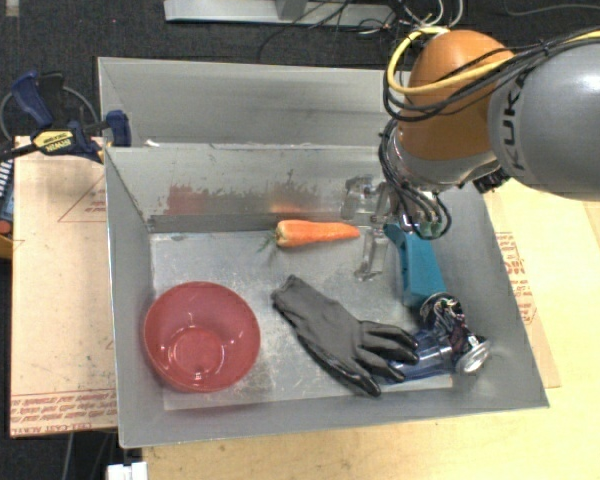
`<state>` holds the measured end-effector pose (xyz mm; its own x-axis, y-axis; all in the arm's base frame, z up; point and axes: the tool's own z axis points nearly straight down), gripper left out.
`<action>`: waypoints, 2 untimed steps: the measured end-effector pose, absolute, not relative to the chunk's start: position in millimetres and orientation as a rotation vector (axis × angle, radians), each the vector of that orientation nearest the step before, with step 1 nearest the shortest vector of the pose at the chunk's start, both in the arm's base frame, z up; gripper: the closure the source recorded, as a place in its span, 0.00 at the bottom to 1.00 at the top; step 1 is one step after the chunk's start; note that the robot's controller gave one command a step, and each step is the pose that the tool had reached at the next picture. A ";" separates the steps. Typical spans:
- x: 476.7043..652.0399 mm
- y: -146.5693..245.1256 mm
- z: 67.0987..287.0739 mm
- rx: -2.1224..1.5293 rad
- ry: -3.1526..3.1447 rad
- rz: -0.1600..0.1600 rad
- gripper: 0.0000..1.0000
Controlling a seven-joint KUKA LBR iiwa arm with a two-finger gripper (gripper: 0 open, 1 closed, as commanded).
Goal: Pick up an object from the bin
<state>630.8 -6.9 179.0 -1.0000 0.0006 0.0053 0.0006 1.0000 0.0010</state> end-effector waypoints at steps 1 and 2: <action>632.1 -7.0 184.2 -0.001 -3.144 -0.001 0.00; 594.6 48.6 97.2 -0.341 -3.122 -0.003 0.00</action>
Offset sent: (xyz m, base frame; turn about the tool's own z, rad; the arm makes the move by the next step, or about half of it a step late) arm -0.0484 0.0729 -0.1090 0.2829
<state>594.6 48.6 97.2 -0.9764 0.2158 0.0016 0.2158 0.9764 0.0015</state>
